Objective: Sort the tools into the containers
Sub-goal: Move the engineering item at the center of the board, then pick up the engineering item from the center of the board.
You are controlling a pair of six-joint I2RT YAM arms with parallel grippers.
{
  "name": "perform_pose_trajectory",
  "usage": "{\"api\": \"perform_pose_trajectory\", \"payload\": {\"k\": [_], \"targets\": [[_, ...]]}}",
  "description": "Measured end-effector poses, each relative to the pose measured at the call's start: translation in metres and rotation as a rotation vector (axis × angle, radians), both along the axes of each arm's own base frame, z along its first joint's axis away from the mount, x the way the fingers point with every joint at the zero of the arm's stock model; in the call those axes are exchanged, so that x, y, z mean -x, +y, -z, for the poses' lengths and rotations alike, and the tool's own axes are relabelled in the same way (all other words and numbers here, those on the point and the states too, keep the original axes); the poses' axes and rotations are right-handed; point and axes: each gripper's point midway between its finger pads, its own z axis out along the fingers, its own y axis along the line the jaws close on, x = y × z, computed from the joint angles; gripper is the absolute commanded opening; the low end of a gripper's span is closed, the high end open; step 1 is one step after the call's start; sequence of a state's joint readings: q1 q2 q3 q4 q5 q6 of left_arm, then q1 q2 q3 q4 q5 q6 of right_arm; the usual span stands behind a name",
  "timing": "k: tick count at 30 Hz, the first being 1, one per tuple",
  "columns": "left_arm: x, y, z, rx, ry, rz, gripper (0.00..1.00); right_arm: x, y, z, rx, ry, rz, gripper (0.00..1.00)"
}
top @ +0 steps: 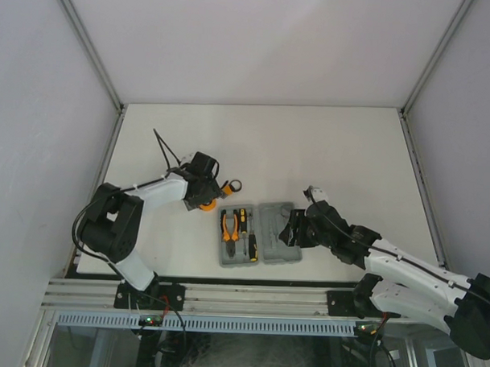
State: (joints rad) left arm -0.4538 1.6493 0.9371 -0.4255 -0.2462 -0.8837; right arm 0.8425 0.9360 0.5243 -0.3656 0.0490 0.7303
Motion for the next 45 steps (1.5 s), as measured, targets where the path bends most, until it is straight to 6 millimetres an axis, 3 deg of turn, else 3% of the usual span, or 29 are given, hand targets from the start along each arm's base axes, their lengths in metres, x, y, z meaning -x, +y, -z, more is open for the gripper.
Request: {"api": "perform_pose_trajectory", "payload": {"k": [6,9,12,17,20,23,28,34,45], "targets": [[0.0,-0.004,-0.006,0.027,-0.008,-0.01,0.84,-0.001,-0.001,-0.007,-0.017,-0.023,0.01,0.56],[0.001,-0.003,-0.02,0.043,-0.038,-0.012,0.86,-0.003,-0.002,-0.01,-0.019,-0.034,0.016,0.56],[0.0,-0.004,-0.054,0.081,-0.12,-0.009,0.89,-0.004,-0.002,-0.011,-0.016,-0.035,0.019,0.57],[0.004,0.0,-0.13,0.167,-0.332,0.011,0.95,-0.01,0.006,-0.016,-0.006,-0.028,0.016,0.58],[0.014,0.006,-0.161,0.196,-0.424,0.024,0.96,-0.018,0.018,-0.021,0.004,-0.028,0.009,0.6],[0.026,0.016,-0.177,0.195,-0.472,0.038,1.0,-0.029,0.036,-0.031,0.003,-0.042,0.001,0.63],[0.044,0.042,-0.182,0.158,-0.485,0.035,1.0,-0.049,0.069,-0.041,0.011,-0.062,-0.012,0.66],[0.062,0.072,-0.187,0.123,-0.492,0.019,1.0,-0.07,0.11,-0.039,0.033,-0.064,-0.027,0.71],[0.084,0.104,-0.16,-0.016,-0.352,0.065,1.0,-0.11,0.185,-0.033,0.053,-0.068,-0.067,0.74]]}}
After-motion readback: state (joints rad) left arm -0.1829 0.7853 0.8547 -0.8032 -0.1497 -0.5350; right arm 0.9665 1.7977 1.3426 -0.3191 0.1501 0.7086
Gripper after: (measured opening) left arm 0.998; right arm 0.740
